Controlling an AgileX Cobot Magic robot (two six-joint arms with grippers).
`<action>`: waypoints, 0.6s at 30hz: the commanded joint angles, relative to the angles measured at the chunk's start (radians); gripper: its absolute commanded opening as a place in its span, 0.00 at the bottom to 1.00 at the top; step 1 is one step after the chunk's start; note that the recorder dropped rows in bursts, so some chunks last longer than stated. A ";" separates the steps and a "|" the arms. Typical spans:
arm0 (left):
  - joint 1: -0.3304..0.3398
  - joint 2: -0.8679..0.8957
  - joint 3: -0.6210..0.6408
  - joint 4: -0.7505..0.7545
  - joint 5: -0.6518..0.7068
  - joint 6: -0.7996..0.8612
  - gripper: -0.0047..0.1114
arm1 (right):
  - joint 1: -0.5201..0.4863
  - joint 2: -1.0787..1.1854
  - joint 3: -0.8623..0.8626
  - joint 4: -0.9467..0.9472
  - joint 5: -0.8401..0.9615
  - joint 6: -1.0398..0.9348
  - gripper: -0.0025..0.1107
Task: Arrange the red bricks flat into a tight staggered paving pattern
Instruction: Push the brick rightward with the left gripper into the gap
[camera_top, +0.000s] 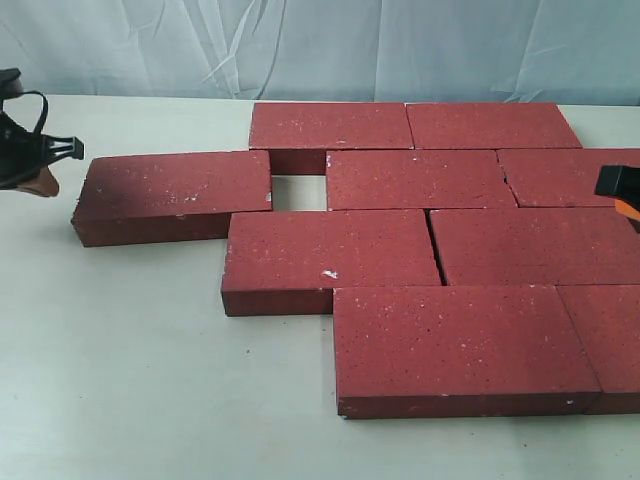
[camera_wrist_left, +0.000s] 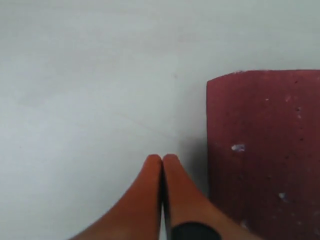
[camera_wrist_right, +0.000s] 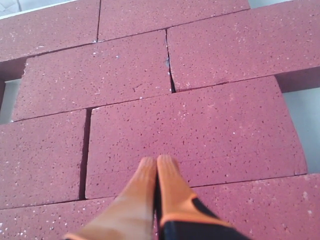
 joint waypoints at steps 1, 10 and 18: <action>0.000 0.046 0.006 -0.011 -0.004 -0.001 0.04 | -0.004 0.001 -0.007 -0.001 -0.003 -0.003 0.02; -0.086 0.093 0.006 -0.046 -0.050 0.061 0.04 | -0.004 0.001 -0.007 -0.001 -0.003 -0.003 0.02; -0.146 0.100 0.006 -0.046 -0.121 0.088 0.04 | -0.004 0.001 -0.007 0.001 -0.003 -0.003 0.02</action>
